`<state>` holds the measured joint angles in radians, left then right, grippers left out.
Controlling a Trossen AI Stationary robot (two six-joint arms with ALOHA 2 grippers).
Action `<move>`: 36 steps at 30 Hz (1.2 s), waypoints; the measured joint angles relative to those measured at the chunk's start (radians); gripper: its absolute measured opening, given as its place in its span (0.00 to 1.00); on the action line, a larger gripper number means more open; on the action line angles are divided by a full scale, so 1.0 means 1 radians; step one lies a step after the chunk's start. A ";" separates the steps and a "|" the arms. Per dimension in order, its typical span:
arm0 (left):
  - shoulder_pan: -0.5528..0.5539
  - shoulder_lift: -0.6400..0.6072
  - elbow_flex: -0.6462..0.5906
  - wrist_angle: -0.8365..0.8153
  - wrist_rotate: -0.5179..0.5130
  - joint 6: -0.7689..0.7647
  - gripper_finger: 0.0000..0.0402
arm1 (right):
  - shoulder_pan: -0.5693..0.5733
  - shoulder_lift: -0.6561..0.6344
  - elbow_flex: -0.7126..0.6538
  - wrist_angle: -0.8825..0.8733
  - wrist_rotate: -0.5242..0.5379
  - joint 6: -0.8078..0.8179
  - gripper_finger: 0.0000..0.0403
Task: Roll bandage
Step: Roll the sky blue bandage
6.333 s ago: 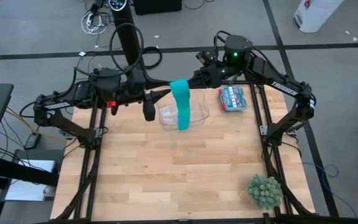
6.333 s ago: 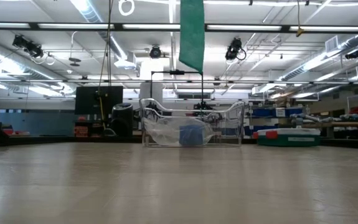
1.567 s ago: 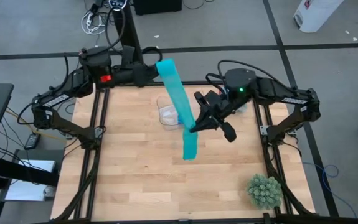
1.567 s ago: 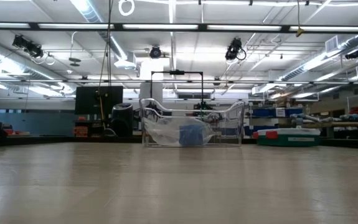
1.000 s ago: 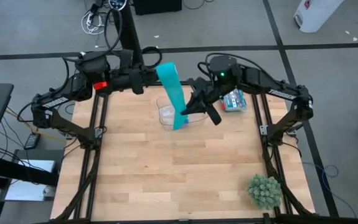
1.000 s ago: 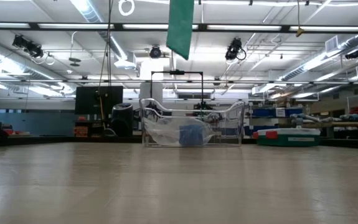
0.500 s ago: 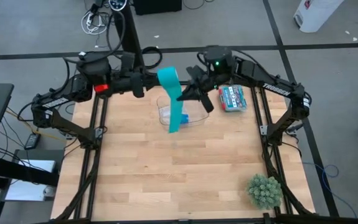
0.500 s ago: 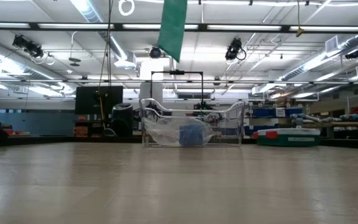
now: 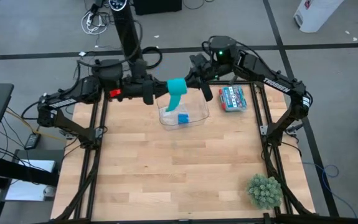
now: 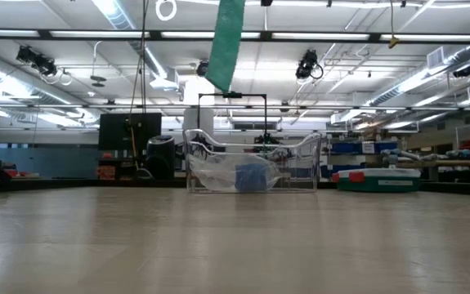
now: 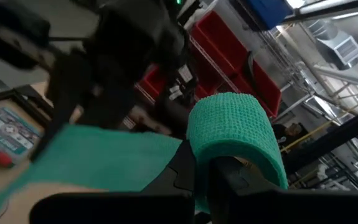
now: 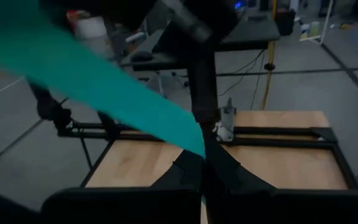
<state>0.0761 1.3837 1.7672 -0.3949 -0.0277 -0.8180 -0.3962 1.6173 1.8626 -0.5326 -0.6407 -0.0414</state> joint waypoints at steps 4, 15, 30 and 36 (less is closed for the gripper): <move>-0.003 0.017 0.000 -0.016 0.014 -0.006 0.05 | -0.017 0.000 0.000 0.004 -0.011 0.012 0.00; -0.006 0.022 0.000 -0.114 0.018 -0.025 0.05 | -0.035 -0.032 0.000 0.056 -0.007 0.018 0.00; 0.010 0.022 0.000 -0.106 0.014 -0.023 0.05 | -0.004 -0.069 0.000 -0.242 -0.034 0.058 0.33; 0.009 0.022 0.000 -0.072 0.029 -0.024 0.05 | -0.006 -0.147 0.000 -0.373 0.116 -0.018 0.37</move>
<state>0.0853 1.4055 1.7672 -0.4669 0.0015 -0.8418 -0.4019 1.4699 1.8626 -0.9059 -0.5250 -0.0598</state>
